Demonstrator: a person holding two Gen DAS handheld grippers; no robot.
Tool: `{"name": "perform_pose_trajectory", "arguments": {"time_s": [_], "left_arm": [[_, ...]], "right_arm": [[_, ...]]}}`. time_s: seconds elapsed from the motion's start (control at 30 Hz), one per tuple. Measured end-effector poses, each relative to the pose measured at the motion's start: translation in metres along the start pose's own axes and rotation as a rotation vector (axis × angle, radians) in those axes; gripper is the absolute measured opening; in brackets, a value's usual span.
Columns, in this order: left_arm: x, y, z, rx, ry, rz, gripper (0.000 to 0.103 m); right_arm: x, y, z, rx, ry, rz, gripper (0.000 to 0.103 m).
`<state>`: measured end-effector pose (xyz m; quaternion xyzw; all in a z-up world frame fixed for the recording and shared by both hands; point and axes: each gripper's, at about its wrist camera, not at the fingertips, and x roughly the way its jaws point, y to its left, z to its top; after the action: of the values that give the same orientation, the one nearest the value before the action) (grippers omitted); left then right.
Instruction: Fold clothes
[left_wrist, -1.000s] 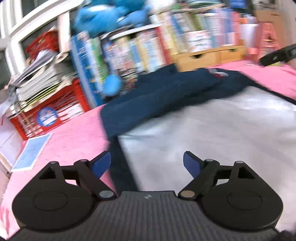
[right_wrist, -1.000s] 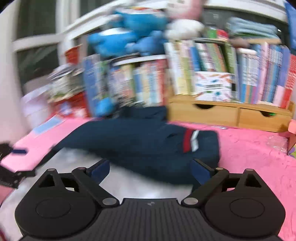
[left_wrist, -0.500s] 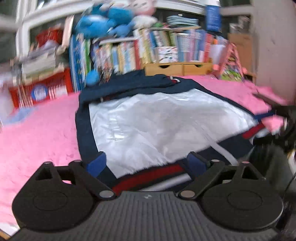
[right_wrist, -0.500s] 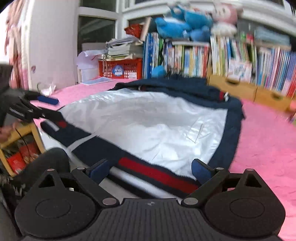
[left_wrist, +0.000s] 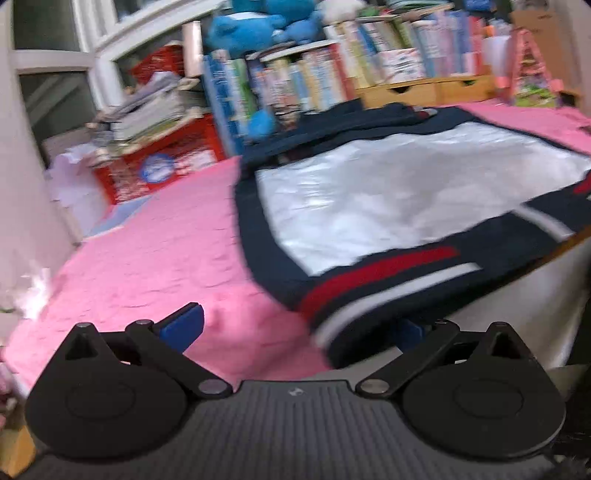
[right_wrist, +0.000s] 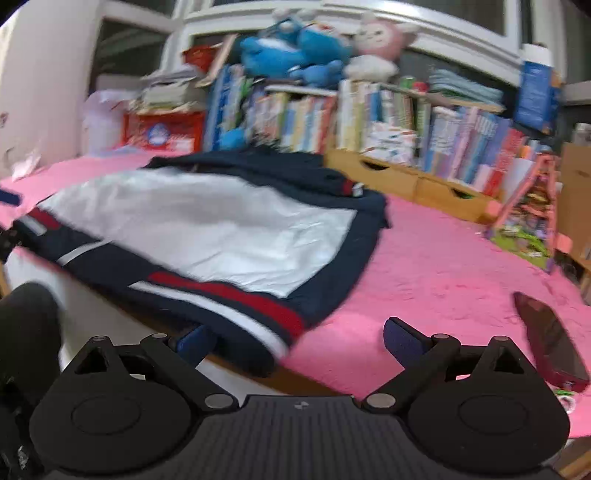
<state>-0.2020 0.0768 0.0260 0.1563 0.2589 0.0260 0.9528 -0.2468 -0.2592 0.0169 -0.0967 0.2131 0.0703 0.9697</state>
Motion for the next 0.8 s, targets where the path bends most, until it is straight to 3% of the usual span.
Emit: {"name": "perform_pose_trajectory", "arguments": {"time_s": [0.2, 0.33, 0.5, 0.63, 0.8], "left_arm": [[-0.01, 0.028, 0.013, -0.061, -0.084, 0.103, 0.103], [-0.009, 0.043, 0.041, -0.039, -0.154, 0.077, 0.103], [0.018, 0.063, 0.092, -0.044, -0.199, 0.035, 0.103], [0.067, 0.075, 0.133, -0.059, -0.156, 0.001, 0.103], [0.129, 0.063, 0.15, -0.015, -0.029, -0.013, 0.103]], "right_arm": [[-0.005, -0.018, 0.011, 0.021, -0.03, -0.072, 0.099], [-0.007, -0.032, 0.034, 0.029, -0.066, -0.058, 0.101], [0.024, -0.059, 0.093, 0.083, -0.094, -0.03, 0.103], [0.076, -0.08, 0.136, 0.152, -0.06, -0.009, 0.103], [0.155, -0.092, 0.15, 0.173, 0.045, -0.03, 0.103]]}}
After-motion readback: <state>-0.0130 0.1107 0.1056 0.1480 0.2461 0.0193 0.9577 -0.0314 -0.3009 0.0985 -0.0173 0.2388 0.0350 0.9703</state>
